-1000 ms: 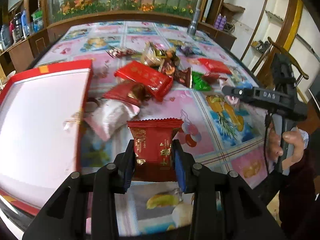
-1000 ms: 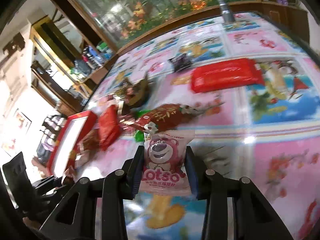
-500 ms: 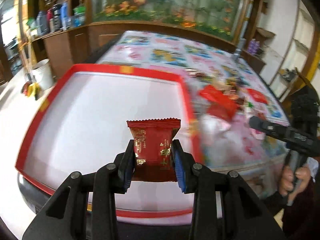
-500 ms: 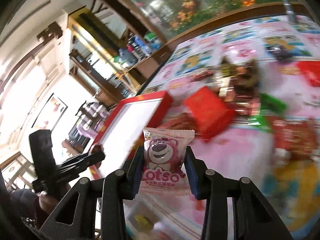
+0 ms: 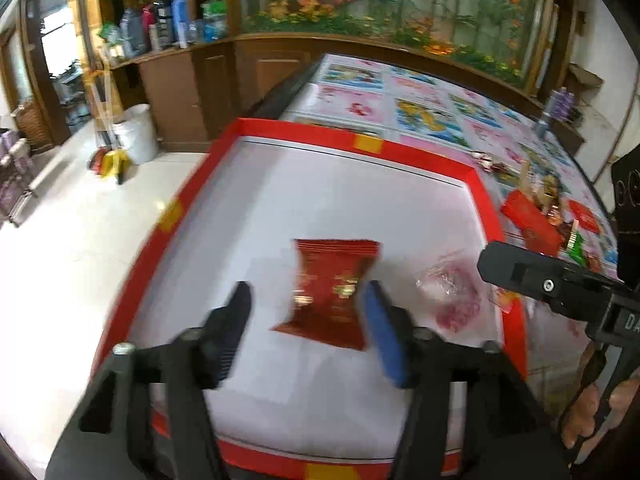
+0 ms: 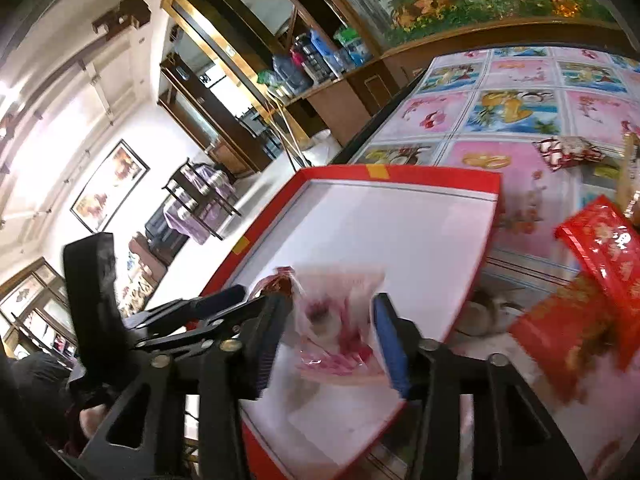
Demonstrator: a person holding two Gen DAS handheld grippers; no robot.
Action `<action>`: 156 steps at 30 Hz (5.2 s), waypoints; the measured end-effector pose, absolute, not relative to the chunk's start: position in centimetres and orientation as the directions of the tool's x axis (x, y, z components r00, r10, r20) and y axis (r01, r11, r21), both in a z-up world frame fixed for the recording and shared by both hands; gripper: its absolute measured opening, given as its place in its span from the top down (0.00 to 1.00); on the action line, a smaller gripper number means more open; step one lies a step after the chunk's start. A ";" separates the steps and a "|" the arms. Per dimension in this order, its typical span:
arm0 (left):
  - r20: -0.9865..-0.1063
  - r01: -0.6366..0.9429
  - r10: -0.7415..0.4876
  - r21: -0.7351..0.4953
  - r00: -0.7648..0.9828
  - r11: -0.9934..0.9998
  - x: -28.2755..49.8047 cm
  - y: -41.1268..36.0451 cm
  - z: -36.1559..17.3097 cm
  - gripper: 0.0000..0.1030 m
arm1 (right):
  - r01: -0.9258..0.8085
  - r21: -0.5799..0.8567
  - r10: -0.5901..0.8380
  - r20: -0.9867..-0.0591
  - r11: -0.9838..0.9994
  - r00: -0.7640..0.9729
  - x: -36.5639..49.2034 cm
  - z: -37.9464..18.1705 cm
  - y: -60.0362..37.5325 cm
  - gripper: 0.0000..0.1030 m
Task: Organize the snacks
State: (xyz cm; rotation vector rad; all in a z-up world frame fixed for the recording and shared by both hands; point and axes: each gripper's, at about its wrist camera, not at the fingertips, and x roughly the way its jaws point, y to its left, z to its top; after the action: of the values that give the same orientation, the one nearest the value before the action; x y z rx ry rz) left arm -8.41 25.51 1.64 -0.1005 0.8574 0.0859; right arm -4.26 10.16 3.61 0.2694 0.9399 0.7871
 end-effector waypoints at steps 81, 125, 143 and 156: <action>-0.599 -0.183 -0.059 -0.335 0.799 0.924 -34.4 54.1 7.1 0.20 | -0.508 0.390 0.635 -0.564 0.768 0.528 -12.9 12.1 12.6 0.30; -0.207 0.281 -0.529 -0.661 0.823 0.696 -41.0 63.6 4.2 0.19 | -0.534 0.278 0.592 -0.526 0.798 0.611 -17.0 15.8 10.3 0.27; -0.510 -0.253 -0.029 -0.473 0.860 0.844 -30.7 52.0 7.5 0.13 | -0.369 0.247 0.443 -0.565 0.896 0.697 -14.7 15.2 2.7 0.26; -0.636 0.238 -0.240 -0.091 0.734 0.967 -18.2 22.5 7.1 0.13 | 0.010 0.238 0.175 -0.742 0.971 0.648 -9.8 8.6 -17.6 0.20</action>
State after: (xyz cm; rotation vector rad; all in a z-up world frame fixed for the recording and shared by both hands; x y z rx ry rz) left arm -18.20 22.52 7.08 -0.0040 0.6996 -0.2628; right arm -9.76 -17.60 8.60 0.2292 0.8634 0.0946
